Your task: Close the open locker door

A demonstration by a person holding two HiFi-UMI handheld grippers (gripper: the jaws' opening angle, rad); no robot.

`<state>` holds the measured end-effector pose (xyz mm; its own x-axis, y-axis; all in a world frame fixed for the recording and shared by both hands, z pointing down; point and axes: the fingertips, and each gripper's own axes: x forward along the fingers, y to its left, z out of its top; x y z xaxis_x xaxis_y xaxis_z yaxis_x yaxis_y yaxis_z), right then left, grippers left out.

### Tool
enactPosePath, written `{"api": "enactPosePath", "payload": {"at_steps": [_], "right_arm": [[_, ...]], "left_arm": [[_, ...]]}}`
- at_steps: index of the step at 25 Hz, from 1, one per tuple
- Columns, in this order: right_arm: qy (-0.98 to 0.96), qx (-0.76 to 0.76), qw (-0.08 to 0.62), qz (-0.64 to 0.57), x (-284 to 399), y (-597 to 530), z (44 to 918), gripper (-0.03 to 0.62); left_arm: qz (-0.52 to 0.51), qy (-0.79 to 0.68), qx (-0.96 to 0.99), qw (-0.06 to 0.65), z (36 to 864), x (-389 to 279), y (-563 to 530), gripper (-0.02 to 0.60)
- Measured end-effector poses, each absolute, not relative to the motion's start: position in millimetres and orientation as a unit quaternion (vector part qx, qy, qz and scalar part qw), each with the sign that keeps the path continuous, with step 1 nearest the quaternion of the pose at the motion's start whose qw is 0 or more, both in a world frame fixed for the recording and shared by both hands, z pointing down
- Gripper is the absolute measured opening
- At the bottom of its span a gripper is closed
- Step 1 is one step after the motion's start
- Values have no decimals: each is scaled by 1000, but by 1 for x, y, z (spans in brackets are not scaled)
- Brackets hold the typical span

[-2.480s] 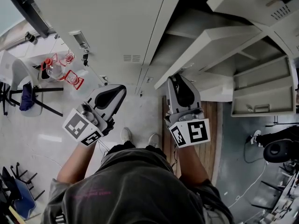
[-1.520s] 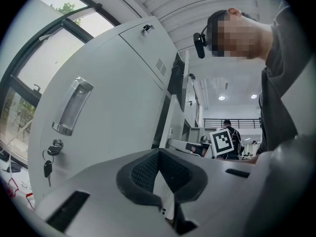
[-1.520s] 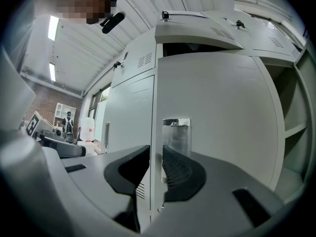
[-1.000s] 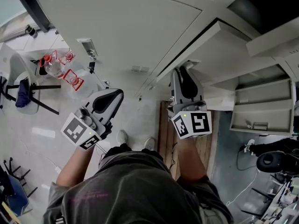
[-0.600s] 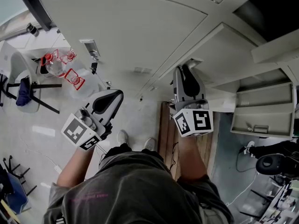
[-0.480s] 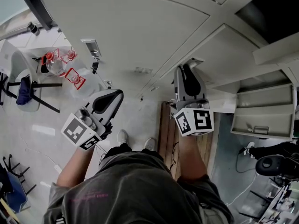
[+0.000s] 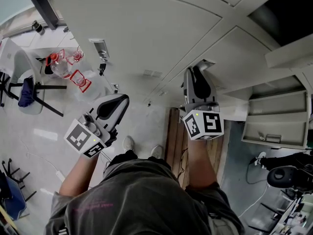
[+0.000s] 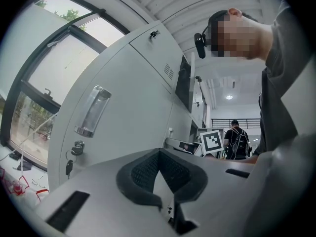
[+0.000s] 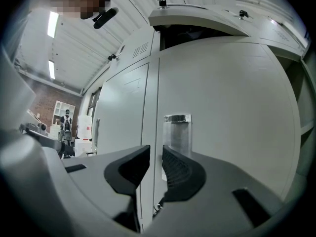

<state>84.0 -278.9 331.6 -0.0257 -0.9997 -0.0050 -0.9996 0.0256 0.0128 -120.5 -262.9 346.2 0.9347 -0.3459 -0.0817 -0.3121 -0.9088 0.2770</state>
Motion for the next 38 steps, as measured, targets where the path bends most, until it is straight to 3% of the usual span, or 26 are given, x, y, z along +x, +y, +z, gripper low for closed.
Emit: {"api": "enactPosePath", "payload": {"at_steps": [16, 26, 38], "right_arm": [[-676, 737, 3, -20, 98, -203, 322, 89], [-632, 774, -6, -23, 162, -86, 312, 89], [-615, 788, -33, -9, 287, 31, 314, 89]], "left_arm": [[-60, -94, 987, 114, 333, -97, -223, 14], [-51, -26, 994, 96, 316, -15, -145, 14], [-36, 1, 996, 87, 309, 124, -45, 14]]}}
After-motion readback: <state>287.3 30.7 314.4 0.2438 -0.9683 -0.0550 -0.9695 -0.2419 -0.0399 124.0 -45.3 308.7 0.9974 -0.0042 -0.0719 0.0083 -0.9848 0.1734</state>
